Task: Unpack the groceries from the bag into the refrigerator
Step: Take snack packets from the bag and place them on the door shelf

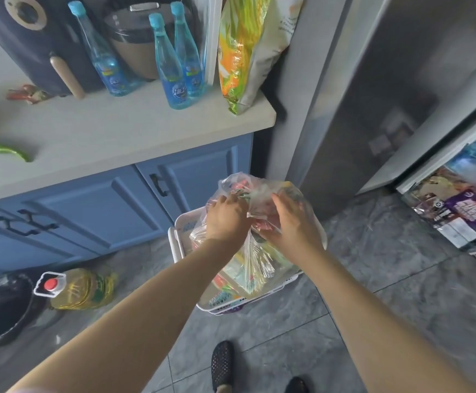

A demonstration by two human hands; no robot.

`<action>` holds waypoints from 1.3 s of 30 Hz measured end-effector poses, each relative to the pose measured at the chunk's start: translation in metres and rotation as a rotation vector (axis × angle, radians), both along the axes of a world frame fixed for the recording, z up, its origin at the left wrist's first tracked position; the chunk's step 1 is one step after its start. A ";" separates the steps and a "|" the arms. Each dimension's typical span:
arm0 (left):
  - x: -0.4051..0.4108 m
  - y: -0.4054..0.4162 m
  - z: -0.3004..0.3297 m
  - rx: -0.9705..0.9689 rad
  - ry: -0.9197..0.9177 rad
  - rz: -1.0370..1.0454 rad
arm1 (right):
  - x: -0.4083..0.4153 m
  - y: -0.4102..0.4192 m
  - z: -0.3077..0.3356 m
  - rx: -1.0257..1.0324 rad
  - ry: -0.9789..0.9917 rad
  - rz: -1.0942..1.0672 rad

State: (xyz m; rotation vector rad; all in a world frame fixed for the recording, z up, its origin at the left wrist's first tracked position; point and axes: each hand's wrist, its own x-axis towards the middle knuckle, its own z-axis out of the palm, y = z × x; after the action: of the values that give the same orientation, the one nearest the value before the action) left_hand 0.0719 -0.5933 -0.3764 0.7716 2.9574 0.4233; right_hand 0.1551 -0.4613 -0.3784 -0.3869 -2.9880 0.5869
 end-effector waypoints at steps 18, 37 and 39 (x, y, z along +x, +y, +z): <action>-0.012 -0.038 0.012 0.047 -0.464 -0.184 | 0.001 -0.012 0.009 0.165 0.012 -0.034; -0.034 -0.161 -0.009 -0.445 0.078 -0.467 | 0.037 0.094 -0.018 -0.230 -0.198 -0.579; -0.034 -0.172 -0.009 -0.432 0.044 -0.446 | 0.039 0.098 -0.020 -0.299 -0.245 -0.598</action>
State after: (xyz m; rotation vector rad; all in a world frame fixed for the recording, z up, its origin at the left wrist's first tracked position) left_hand 0.0377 -0.7649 -0.3857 1.3249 2.6382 -0.2522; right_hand 0.1944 -0.3635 -0.3983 -1.3941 -2.7547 0.9580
